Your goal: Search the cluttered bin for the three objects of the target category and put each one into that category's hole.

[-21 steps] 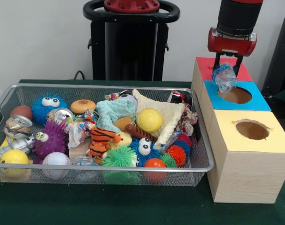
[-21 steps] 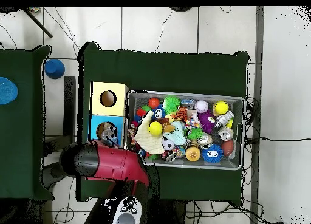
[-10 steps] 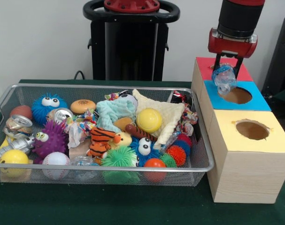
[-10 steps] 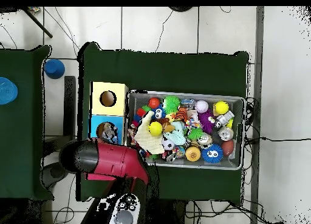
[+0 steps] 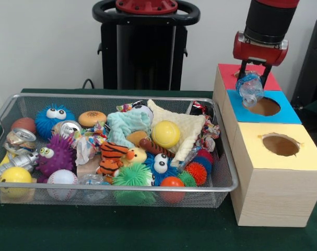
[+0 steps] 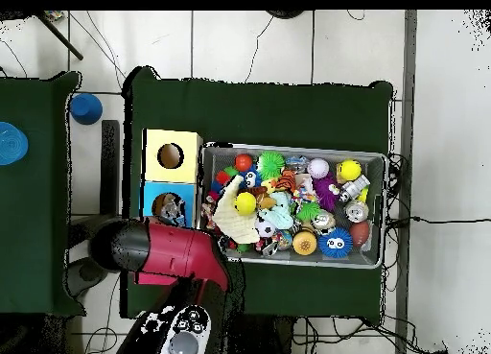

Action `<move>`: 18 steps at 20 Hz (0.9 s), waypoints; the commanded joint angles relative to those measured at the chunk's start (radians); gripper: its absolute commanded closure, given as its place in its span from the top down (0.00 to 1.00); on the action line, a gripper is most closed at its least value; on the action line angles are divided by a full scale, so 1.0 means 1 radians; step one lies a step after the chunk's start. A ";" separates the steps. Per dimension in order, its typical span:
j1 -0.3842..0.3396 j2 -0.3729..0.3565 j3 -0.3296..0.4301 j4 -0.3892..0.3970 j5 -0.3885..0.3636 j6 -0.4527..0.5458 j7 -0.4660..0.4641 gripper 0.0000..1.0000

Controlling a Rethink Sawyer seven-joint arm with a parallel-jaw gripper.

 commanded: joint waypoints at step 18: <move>0.026 0.122 0.026 -0.130 0.107 0.026 0.306 0.00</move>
